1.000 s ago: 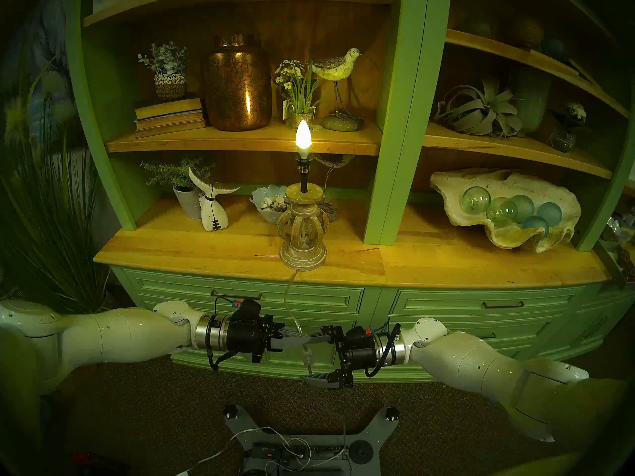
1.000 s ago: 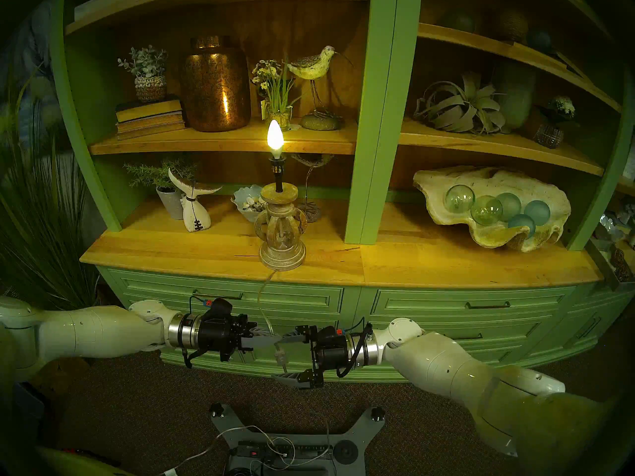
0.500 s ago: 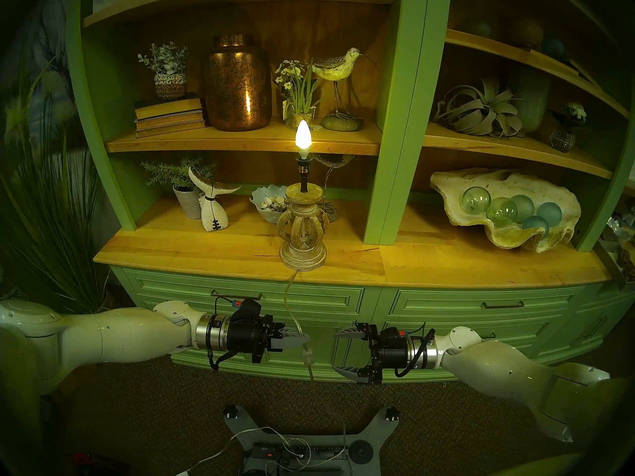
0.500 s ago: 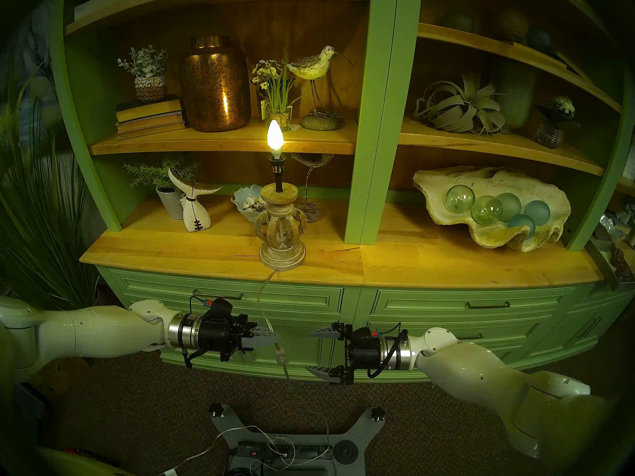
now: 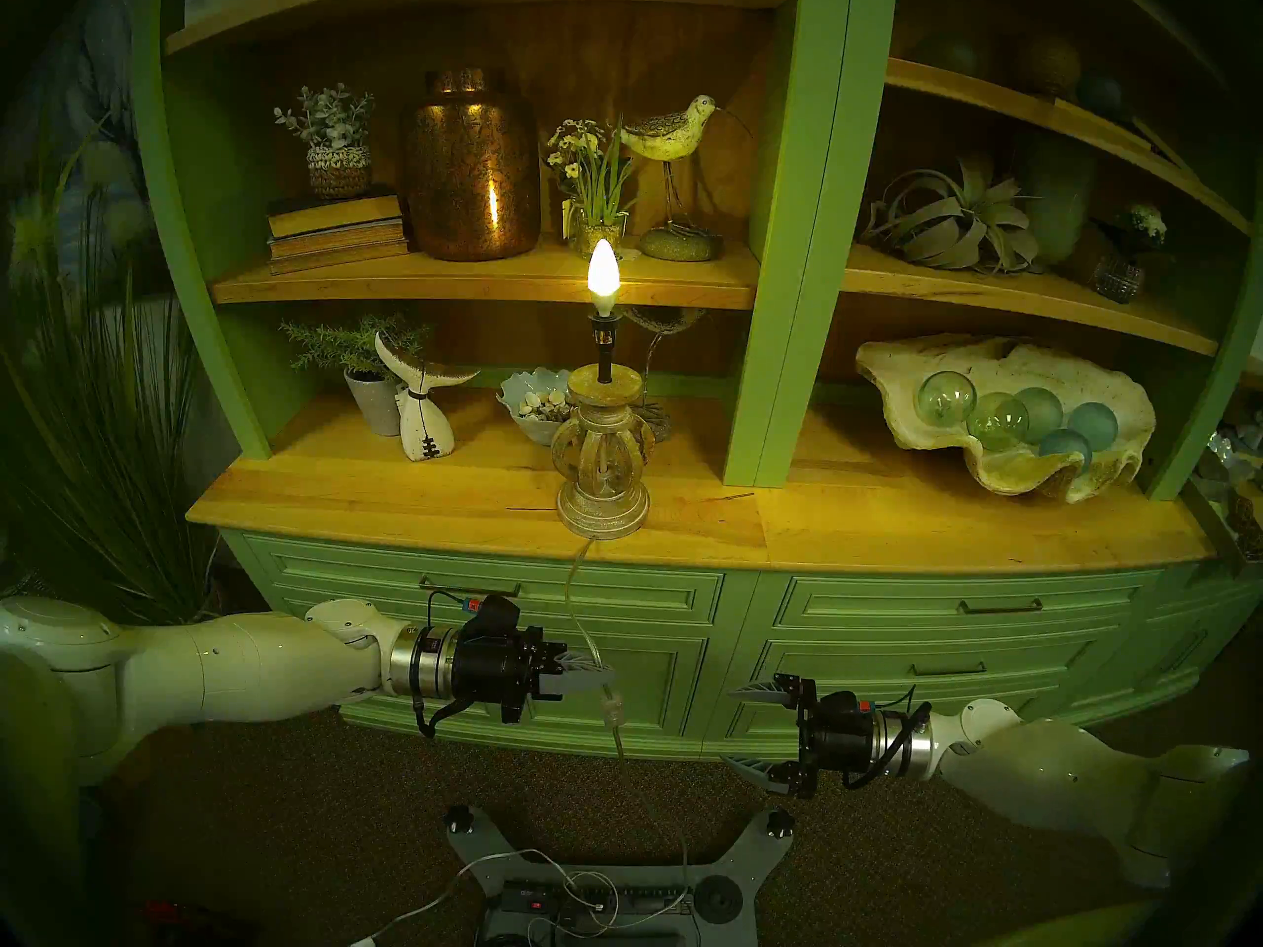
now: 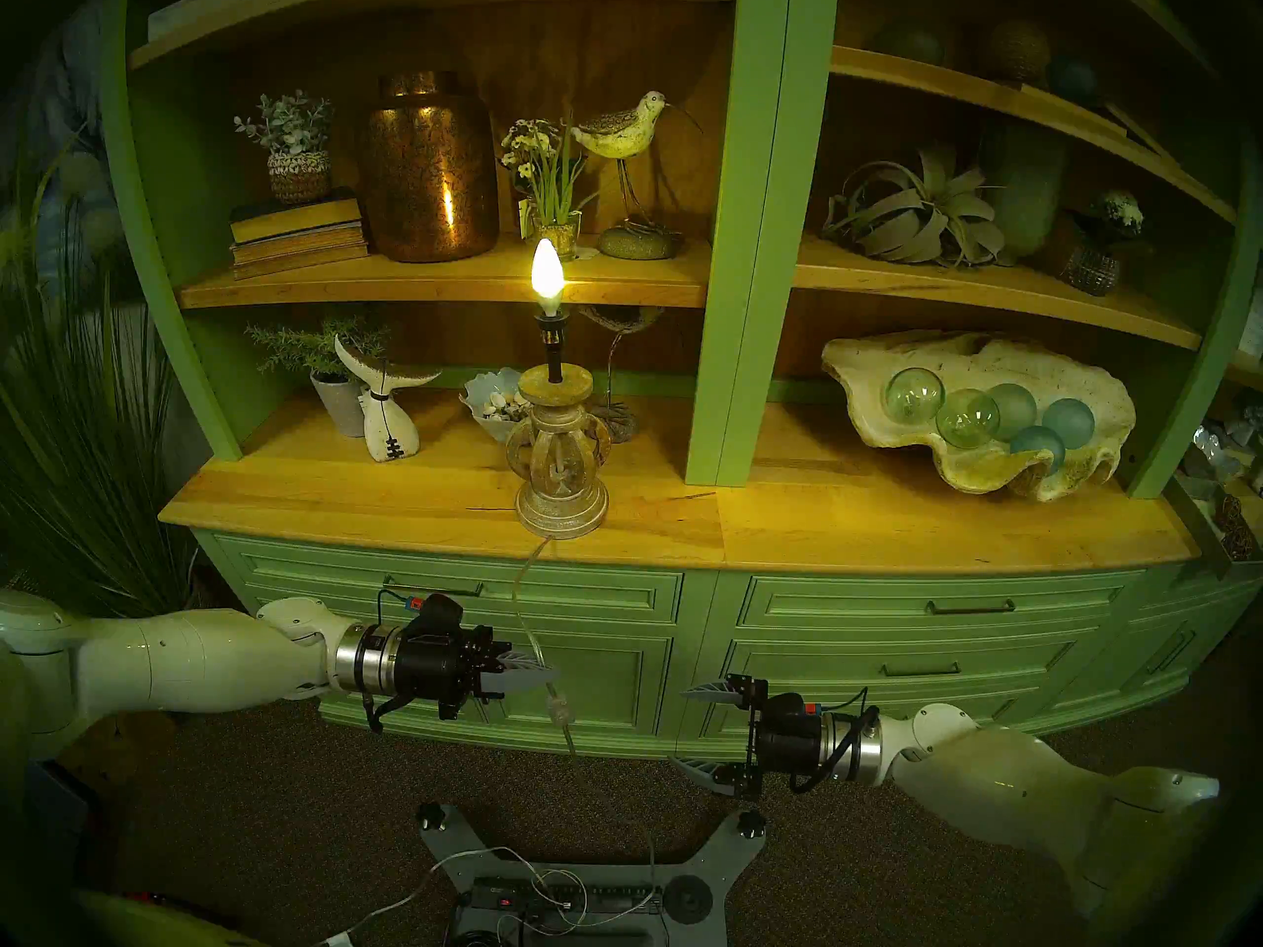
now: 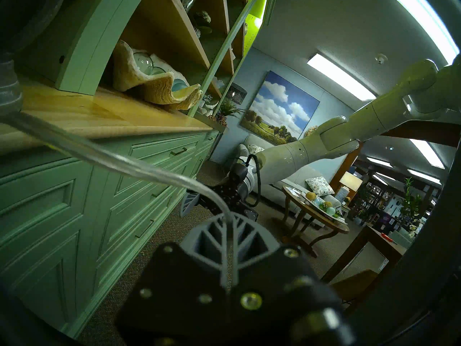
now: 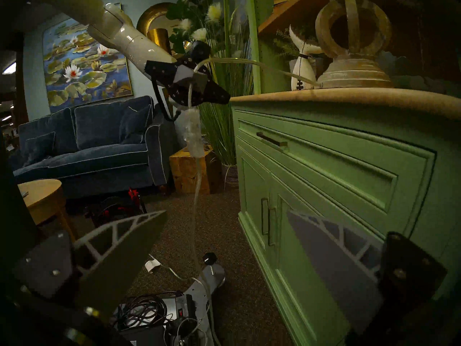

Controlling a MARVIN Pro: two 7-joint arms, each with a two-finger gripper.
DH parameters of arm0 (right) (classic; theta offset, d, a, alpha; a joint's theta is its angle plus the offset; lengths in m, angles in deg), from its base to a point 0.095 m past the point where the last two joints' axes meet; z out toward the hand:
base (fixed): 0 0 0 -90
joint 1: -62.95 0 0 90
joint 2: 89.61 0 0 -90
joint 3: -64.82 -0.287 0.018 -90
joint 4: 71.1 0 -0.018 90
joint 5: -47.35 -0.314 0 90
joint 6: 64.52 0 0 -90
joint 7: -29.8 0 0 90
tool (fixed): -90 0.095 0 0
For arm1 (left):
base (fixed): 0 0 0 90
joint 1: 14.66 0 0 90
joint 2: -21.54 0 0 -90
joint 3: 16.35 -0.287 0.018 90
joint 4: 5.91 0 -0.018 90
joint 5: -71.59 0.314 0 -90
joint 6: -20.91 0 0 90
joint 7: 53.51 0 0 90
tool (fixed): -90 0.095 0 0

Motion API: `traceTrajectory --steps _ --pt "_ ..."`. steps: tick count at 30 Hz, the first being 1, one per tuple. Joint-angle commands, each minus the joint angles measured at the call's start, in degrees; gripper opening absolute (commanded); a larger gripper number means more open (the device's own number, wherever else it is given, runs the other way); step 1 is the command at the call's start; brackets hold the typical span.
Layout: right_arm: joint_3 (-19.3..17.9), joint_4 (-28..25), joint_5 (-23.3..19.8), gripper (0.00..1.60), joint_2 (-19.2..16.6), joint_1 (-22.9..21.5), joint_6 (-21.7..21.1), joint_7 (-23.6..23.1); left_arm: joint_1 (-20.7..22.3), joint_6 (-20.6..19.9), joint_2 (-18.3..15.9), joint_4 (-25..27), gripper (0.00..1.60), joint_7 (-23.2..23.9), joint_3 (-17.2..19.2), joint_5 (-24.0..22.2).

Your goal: Grab cable and switch light on

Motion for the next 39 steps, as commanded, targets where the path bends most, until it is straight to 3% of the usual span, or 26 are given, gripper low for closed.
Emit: traceTrajectory --steps 1,12,13,16,22,32,33,39 --pt "-0.49 -3.55 -1.48 1.6 -6.01 6.04 4.0 -0.72 0.99 0.11 0.1 0.22 0.0 0.08 0.74 -0.23" --pt "-2.43 -4.42 -3.78 1.6 -12.33 12.44 10.0 7.57 0.95 0.12 0.13 0.21 0.0 -0.09 0.75 -0.19" --pt "-2.3 -5.08 -4.21 1.6 -14.29 13.37 10.66 8.54 0.94 0.12 0.13 0.21 0.0 -0.1 0.75 -0.18" --pt "-2.66 -5.43 -5.07 1.6 -14.59 15.18 12.23 10.18 0.95 0.12 0.13 0.22 0.0 -0.13 0.76 -0.18" --pt "-2.52 -10.54 -6.79 1.6 -18.16 18.92 12.49 12.93 0.99 0.13 0.12 0.25 0.0 -0.18 0.8 -0.18" --pt "-2.96 -19.68 -9.01 1.6 -22.4 23.75 12.49 13.67 1.07 0.12 0.1 0.33 0.0 -0.16 0.89 -0.21" --pt "-3.09 -19.79 -9.21 1.6 -22.64 24.1 12.49 13.77 1.08 0.0 0.09 0.34 1.6 -0.09 0.74 -0.02" --pt "-3.77 -25.06 -10.4 1.6 -26.01 26.91 12.49 15.41 -0.29 -0.47 -0.77 -0.58 1.6 -0.89 0.02 -0.41"
